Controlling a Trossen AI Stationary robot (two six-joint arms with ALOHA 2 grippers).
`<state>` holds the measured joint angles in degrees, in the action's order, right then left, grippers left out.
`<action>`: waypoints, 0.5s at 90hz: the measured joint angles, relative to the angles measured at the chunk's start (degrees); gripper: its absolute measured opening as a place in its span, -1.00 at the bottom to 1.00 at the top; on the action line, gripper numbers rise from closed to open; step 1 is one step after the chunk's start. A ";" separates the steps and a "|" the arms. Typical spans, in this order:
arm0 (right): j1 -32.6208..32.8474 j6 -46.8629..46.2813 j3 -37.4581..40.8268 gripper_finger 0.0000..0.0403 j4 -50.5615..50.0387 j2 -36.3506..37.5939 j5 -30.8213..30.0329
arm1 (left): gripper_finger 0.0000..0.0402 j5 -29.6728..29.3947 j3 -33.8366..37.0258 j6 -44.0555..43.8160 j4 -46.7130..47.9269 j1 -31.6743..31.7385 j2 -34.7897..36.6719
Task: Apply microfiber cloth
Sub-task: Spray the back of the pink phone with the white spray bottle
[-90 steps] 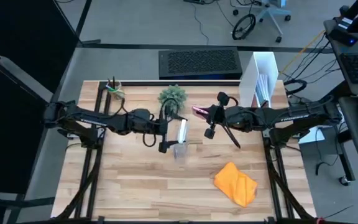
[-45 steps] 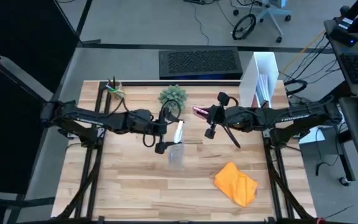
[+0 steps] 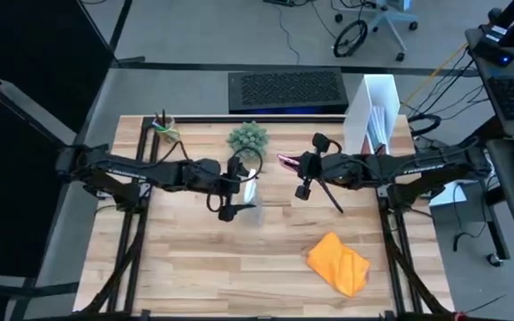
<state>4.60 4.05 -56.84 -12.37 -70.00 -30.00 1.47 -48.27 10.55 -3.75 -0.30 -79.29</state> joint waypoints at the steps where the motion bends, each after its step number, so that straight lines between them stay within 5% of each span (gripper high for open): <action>1: 0.00 0.00 0.00 -0.96 -0.16 0.00 0.00 | 0.97 -0.01 0.00 -0.09 0.04 0.00 0.00; 45: 0.00 -0.37 0.00 -0.96 -1.80 0.00 0.00 | 0.97 -1.92 0.39 -3.45 10.34 0.07 -0.35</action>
<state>4.60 3.68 -56.84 -14.17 -70.00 -30.00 -0.45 -47.88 7.10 6.60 -0.23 -79.64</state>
